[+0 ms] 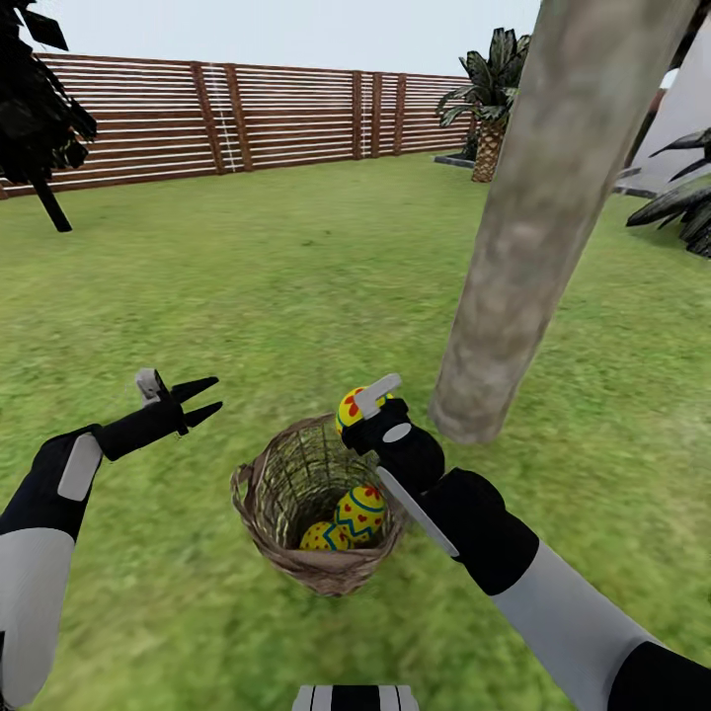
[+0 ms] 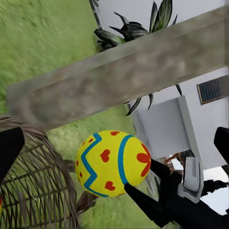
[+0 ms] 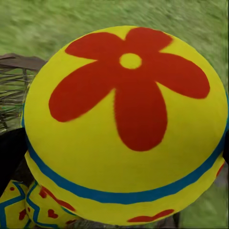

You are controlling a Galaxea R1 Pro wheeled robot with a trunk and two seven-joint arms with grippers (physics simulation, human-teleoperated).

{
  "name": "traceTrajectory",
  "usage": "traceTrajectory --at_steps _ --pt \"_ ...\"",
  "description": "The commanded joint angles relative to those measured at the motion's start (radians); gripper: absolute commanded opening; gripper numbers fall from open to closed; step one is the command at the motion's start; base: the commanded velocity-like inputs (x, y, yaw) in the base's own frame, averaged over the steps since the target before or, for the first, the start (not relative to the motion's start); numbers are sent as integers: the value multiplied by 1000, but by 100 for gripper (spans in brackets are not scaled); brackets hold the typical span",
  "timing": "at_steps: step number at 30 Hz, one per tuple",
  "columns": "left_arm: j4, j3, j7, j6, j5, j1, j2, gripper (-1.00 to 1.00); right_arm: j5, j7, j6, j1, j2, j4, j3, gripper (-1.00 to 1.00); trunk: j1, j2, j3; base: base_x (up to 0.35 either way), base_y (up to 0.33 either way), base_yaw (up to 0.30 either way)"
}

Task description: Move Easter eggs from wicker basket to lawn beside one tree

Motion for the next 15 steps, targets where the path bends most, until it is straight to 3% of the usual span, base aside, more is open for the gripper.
traceTrajectory --at_steps 1,6,11,15 --pt "0 1 -3 4 -2 0 0 100 -11 -11 3 -1 0 0 2 -100 -1 0 4 0 0 -217" --pt "0 2 -3 4 -2 0 0 100 -12 -11 4 -1 1 0 -37 -100 -3 1 29 0 0 -209" --pt "0 2 -3 4 -2 0 0 100 -12 -11 5 -1 -3 2 -42 -100 -5 2 52 0 0 -163" --pt "-1 2 -3 4 -1 0 1 100 -14 -11 6 0 -4 5 -43 -100 -7 3 68 0 0 -24"
